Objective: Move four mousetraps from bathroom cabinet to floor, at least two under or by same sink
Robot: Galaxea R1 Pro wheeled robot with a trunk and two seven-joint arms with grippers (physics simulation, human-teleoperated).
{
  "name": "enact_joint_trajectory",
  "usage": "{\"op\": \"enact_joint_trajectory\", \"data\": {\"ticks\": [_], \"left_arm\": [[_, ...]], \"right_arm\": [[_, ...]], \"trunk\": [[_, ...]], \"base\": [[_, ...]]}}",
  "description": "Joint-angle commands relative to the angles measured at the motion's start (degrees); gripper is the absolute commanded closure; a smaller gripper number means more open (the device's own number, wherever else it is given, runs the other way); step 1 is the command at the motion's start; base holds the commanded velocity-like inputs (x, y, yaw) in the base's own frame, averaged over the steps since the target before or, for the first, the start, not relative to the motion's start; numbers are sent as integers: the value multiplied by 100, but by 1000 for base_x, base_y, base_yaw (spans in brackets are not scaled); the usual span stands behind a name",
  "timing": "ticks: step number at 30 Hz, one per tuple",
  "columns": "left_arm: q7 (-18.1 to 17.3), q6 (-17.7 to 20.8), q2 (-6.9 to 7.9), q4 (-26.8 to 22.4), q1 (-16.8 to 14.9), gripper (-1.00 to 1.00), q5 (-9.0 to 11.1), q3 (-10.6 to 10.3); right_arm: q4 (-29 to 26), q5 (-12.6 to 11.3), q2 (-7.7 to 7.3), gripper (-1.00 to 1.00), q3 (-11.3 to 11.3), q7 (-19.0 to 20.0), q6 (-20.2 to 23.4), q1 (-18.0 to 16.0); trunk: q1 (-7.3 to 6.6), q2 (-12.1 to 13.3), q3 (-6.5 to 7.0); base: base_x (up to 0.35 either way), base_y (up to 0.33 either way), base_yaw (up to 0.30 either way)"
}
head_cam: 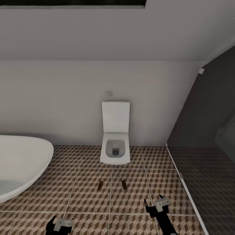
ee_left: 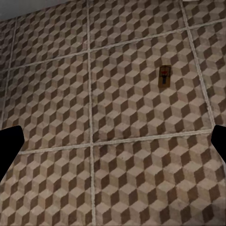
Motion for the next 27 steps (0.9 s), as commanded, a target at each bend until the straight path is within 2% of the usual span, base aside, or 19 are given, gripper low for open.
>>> {"op": "enact_joint_trajectory", "data": {"ticks": [1, 27], "left_arm": [[45, -16, -3, 12, -5, -100, -12, -48], [44, -16, -3, 12, -5, -100, -12, -48]], "right_arm": [[7, 47, 1, -100, 19, -59, -8, -5], [7, 47, 1, -100, 19, -60, -9, -5]], "trunk": [[3, -10, -1], [3, -10, 241]], "base": [[0, 0, 0], [0, 0, 0]]}}
